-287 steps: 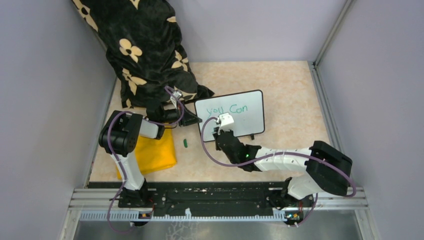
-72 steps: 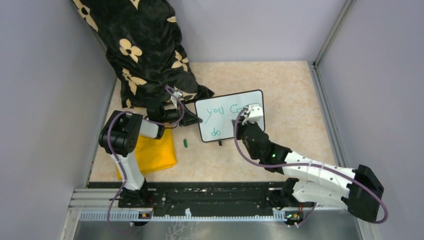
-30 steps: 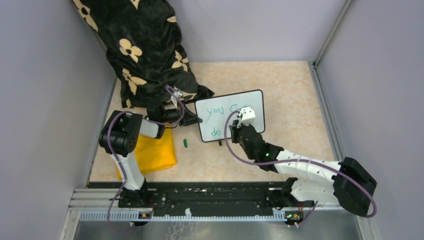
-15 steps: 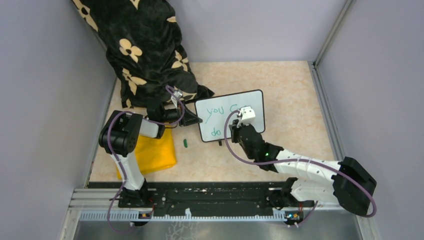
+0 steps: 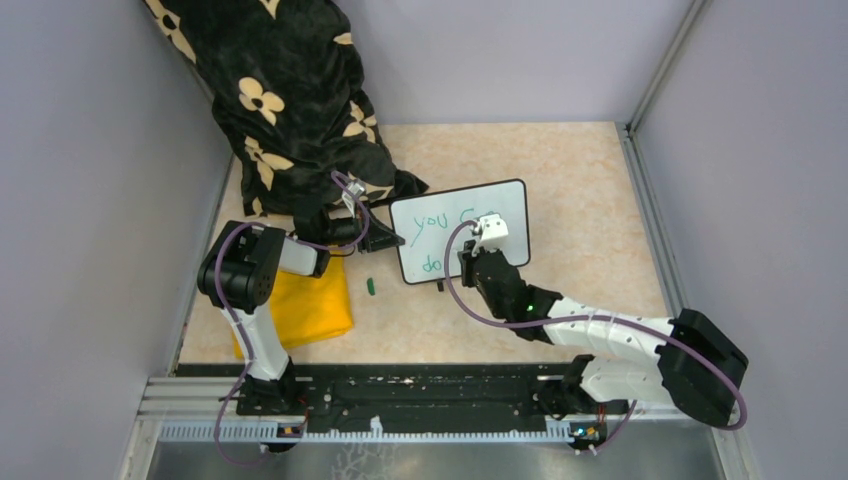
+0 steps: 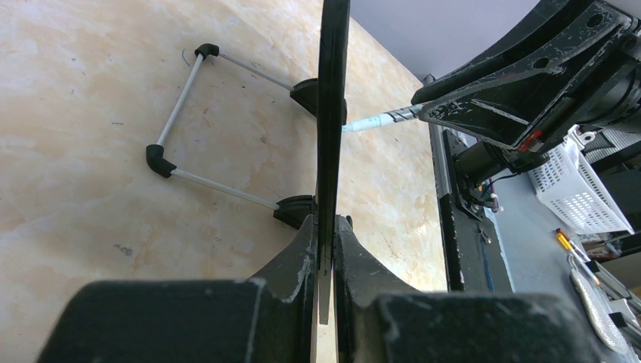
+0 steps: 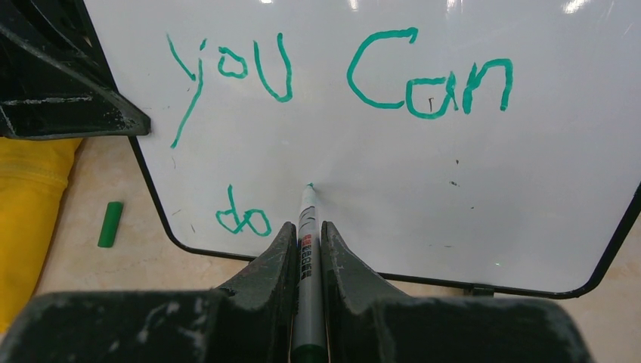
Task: Write a sentence on the whiteboard
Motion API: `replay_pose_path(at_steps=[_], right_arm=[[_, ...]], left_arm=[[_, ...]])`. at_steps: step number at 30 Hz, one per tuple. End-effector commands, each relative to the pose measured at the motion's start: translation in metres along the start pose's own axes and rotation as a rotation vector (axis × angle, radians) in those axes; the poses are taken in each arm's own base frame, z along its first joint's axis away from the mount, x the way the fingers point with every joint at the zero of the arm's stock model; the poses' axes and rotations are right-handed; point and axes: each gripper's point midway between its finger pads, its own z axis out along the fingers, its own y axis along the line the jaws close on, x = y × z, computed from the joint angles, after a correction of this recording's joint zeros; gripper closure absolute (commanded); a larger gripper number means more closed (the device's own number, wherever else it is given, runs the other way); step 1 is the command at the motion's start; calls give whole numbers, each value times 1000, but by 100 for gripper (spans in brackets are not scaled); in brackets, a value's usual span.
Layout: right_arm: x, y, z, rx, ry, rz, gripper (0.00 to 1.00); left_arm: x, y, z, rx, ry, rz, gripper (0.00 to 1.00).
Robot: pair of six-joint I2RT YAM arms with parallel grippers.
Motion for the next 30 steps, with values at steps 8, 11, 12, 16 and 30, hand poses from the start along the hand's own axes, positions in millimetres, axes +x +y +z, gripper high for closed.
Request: replay_pose_path(at_steps=[8,11,12,16,30], right_arm=[[-8,1,0,17,-20,35,100],[-3,-1,0,21,-9,35,100],[-2,-1,-1,21,-6,34,100],[2,-3,-2,22,1,33,100],[21,-7,-8,13,49,35,100]], left_arm=[[28,10,3,-35,51,-100,100],[28,10,3,-35,52,-102,100],[28,10,3,-34,52,-100,100],[28,10,3,-36,52,-104,100],[28,9,3,-35,52,-103,100]])
